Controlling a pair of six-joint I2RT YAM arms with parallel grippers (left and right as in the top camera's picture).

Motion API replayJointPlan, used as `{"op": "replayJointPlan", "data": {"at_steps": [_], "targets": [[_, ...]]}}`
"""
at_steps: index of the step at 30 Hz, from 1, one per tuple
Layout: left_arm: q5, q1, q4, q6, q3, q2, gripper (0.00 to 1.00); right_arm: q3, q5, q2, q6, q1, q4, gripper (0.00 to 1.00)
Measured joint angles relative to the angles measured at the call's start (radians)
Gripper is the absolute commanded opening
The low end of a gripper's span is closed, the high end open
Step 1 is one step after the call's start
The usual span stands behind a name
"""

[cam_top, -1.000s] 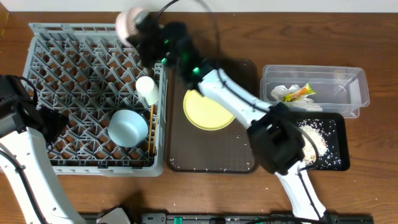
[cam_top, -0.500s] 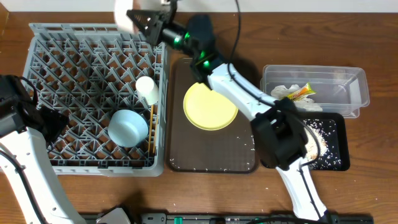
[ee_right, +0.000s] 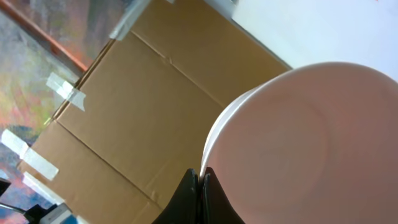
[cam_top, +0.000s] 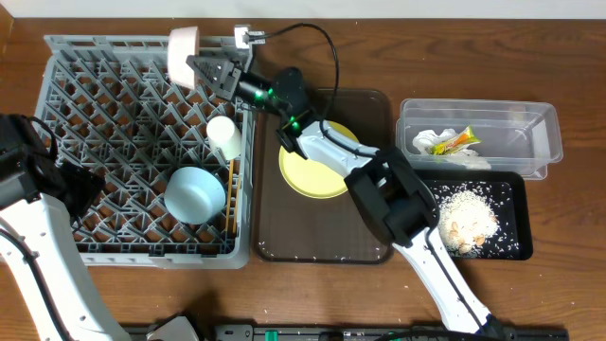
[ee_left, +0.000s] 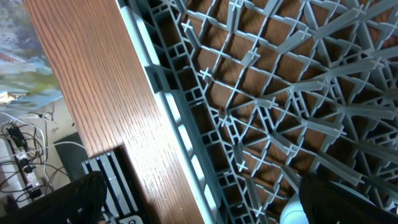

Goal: Sort waste into correct bins and load items into the dishwasher

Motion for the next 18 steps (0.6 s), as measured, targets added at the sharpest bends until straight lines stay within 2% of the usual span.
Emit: {"op": "replayJointPlan", "data": {"at_steps": [9, 18], "targets": [[0.000, 0.000, 0.000, 0.000, 0.000, 0.000, 1.00, 0.000, -0.084, 0.003, 0.027, -0.037, -0.139, 0.01], [0.000, 0.000, 0.000, 0.000, 0.000, 0.000, 1.00, 0.000, -0.139, 0.003, 0.013, -0.054, -0.158, 0.01]]}}
